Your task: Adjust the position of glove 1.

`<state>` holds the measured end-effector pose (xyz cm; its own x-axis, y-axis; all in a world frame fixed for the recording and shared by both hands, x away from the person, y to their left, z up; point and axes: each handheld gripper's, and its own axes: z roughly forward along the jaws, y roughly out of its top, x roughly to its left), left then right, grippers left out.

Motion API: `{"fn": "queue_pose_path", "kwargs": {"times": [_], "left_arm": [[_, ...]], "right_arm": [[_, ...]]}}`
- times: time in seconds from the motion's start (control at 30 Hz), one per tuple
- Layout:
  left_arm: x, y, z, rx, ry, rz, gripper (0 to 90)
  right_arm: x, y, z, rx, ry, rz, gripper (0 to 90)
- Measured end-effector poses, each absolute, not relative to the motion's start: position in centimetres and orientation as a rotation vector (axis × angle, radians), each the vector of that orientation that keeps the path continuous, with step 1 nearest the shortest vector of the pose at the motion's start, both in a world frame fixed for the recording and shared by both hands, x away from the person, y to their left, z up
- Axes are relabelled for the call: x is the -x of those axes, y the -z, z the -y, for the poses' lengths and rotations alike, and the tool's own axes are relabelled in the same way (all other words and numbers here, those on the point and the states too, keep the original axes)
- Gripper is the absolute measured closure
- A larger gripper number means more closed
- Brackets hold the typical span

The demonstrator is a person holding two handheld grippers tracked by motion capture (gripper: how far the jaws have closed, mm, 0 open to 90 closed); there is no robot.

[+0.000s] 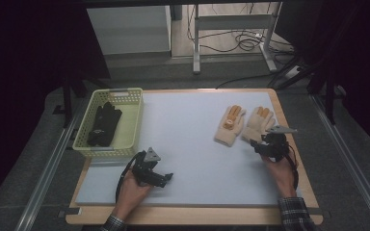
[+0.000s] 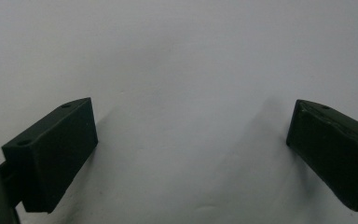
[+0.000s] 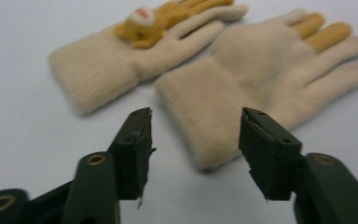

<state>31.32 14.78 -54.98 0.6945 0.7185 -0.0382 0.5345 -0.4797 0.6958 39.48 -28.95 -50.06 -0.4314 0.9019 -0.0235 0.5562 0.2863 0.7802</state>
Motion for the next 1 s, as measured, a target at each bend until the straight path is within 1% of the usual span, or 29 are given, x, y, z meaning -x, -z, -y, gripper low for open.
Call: {"fn": "queue_pose_path", "kwargs": {"times": [0.13,0.3,0.47,0.5,0.53,0.57,0.6,0.63,0.73,0.77,0.83,0.9,0.93,0.97,1.0], "left_arm": [[-31.3,55.0,-14.8,-2.199,-0.337,-0.954,1.8],[-31.3,55.0,-14.8,-2.199,-0.337,-0.953,1.8],[-31.3,55.0,-14.8,-2.199,-0.337,-0.953,1.8],[-31.3,55.0,-14.8,-2.199,-0.337,-0.953,1.8],[-31.3,55.0,-14.8,-2.199,-0.337,-0.953,1.8],[-31.3,55.0,-14.8,-2.199,-0.337,-0.953,1.8],[-31.3,55.0,-14.8,-2.199,-0.337,-0.954,1.8],[-31.3,55.0,-14.8,-2.199,-0.337,-0.953,1.8],[-31.3,55.0,-14.8,-2.198,-0.335,-0.954,1.8],[-31.3,55.0,-14.8,-2.199,-0.337,-0.953,1.8],[-31.3,55.0,-14.8,-2.198,-0.336,-0.954,1.8],[-31.3,55.0,-14.8,-2.198,-0.336,-0.954,1.8],[-31.3,55.0,-14.8,-2.199,-0.337,-0.953,1.8],[-31.3,55.0,-14.8,-2.199,-0.337,-0.953,1.8],[-31.3,55.0,-14.8,-2.198,-0.336,-0.953,1.8]], "right_arm": [[-41.0,49.7,29.6,-1.310,-0.956,-2.074,52.8],[-42.8,49.5,29.9,-1.289,-0.909,-2.068,53.0],[-44.8,49.4,29.7,-1.274,-0.884,-2.056,43.8],[-44.8,49.4,29.7,-1.274,-0.884,-2.056,43.8],[-45.6,49.5,29.6,-1.282,-0.884,-2.062,38.8],[-45.6,49.5,29.6,-1.282,-0.884,-2.062,38.8],[-46.5,49.6,29.7,-1.303,-0.911,-2.064,35.5],[-46.5,49.6,29.7,-1.303,-0.911,-2.064,35.5],[-47.6,50.1,29.5,-1.323,-0.888,-2.074,31.0],[-48.2,50.6,29.4,-1.327,-0.862,-2.090,28.2],[-48.6,51.2,29.2,-1.329,-0.831,-2.115,26.0],[-48.8,51.5,29.2,-1.331,-0.830,-2.122,26.0],[-48.9,52.0,29.5,-1.373,-0.886,-2.120,32.6],[-48.9,52.0,29.5,-1.373,-0.886,-2.120,32.6],[-48.8,52.1,29.6,-1.380,-0.924,-2.117,41.3]]}}
